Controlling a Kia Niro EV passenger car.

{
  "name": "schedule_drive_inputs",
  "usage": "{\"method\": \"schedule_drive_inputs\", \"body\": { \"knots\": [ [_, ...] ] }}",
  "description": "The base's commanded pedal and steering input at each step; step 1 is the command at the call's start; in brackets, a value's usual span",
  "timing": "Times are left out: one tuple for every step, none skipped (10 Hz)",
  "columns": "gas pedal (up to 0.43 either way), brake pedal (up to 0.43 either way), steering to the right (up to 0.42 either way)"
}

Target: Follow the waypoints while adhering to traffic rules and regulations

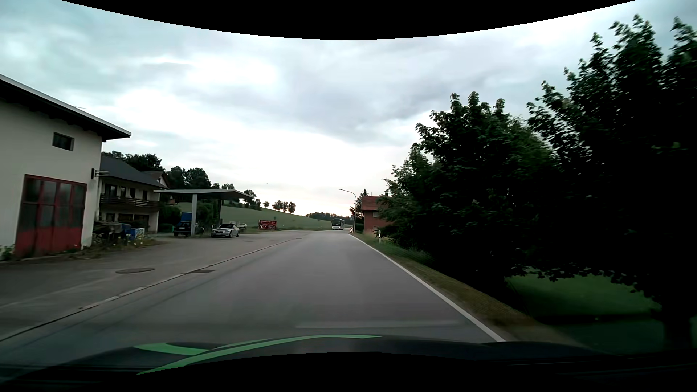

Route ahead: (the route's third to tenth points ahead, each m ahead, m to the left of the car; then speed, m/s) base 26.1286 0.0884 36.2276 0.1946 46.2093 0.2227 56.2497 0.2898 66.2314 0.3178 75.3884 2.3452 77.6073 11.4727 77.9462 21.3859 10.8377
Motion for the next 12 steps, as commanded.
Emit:
{"method": "schedule_drive_inputs", "body": {
  "knots": [
    [0.047,0.000,-0.009],
    [0.039,0.000,-0.009],
    [0.039,0.000,-0.009],
    [0.028,0.000,-0.009],
    [0.028,0.000,-0.009],
    [0.020,0.000,-0.009],
    [0.020,0.000,-0.008],
    [0.020,0.000,-0.004],
    [0.000,0.000,-0.001],
    [0.000,0.000,0.000],
    [0.000,0.000,0.000],
    [0.000,0.000,0.000]
  ]
}}
